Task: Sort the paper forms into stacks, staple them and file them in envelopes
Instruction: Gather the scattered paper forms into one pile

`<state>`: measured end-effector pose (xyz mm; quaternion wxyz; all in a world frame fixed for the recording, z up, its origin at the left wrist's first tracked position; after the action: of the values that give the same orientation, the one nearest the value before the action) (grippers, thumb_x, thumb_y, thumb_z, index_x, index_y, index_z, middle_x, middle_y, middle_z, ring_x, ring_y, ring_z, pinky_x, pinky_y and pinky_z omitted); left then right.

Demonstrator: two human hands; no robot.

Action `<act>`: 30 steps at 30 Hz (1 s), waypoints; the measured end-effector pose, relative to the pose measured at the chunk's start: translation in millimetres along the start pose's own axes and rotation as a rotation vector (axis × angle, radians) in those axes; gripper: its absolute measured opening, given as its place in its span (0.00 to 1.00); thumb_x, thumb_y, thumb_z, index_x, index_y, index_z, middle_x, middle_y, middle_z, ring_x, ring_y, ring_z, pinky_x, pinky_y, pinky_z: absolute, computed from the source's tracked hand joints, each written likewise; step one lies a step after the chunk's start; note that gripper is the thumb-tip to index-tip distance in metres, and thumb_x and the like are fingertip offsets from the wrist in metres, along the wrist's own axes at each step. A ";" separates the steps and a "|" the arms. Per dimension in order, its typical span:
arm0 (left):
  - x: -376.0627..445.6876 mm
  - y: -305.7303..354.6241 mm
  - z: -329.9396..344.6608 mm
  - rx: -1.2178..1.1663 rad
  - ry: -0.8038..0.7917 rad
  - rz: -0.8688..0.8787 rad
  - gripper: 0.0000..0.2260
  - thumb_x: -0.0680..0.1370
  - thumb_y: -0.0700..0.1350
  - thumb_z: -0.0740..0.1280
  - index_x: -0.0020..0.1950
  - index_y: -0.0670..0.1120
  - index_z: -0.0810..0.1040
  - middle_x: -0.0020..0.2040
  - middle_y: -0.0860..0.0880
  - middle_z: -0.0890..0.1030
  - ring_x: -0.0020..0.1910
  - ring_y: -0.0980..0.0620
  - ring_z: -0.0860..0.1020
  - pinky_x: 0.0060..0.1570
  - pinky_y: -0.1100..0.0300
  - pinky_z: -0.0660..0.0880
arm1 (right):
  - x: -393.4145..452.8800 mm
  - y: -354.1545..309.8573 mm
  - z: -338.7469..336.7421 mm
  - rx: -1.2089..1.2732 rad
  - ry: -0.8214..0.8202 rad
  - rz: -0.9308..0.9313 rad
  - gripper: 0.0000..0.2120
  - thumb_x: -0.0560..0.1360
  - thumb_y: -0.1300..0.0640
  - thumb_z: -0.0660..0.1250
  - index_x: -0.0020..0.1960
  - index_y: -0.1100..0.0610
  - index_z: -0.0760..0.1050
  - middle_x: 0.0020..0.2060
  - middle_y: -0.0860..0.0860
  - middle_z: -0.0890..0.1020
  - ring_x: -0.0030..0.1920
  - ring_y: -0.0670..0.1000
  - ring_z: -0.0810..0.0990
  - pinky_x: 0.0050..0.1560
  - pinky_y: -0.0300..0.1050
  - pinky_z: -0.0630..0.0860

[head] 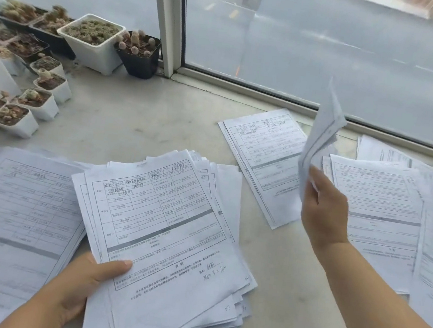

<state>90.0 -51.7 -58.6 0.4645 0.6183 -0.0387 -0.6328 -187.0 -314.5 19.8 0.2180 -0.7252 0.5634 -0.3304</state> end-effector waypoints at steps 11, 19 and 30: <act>-14.6 21.3 10.7 -0.090 0.067 0.142 0.21 0.80 0.62 0.56 0.56 0.50 0.82 0.50 0.49 0.85 0.46 0.54 0.84 0.44 0.57 0.78 | -156.4 -42.5 83.1 -0.308 -0.893 -0.928 0.25 0.67 0.53 0.59 0.64 0.45 0.74 0.62 0.48 0.79 0.60 0.49 0.78 0.54 0.45 0.79; -17.5 9.2 8.4 -0.078 0.095 0.227 0.22 0.77 0.64 0.60 0.62 0.52 0.77 0.54 0.49 0.84 0.51 0.51 0.83 0.46 0.56 0.80 | -105.8 -21.7 59.5 -0.108 -0.858 -0.322 0.42 0.66 0.21 0.54 0.74 0.41 0.64 0.73 0.35 0.57 0.73 0.37 0.57 0.76 0.41 0.54; -2.6 -5.2 3.3 0.033 0.096 0.123 0.26 0.63 0.44 0.73 0.59 0.39 0.79 0.51 0.37 0.83 0.50 0.37 0.83 0.54 0.45 0.75 | 3.1 82.0 40.5 -0.525 -0.353 0.036 0.26 0.77 0.47 0.66 0.74 0.51 0.67 0.75 0.52 0.65 0.72 0.57 0.64 0.71 0.51 0.58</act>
<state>84.0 -48.8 -59.1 0.4936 0.6519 -0.0648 -0.5721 -212.3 -341.9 -63.7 0.1234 -0.7926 0.5958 -0.0389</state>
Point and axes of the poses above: each hand's wrist, its own x-axis towards the middle knuckle, its own z-axis out of the palm, y = z × x, the point moved 4 cm from there along x, towards the middle knuckle
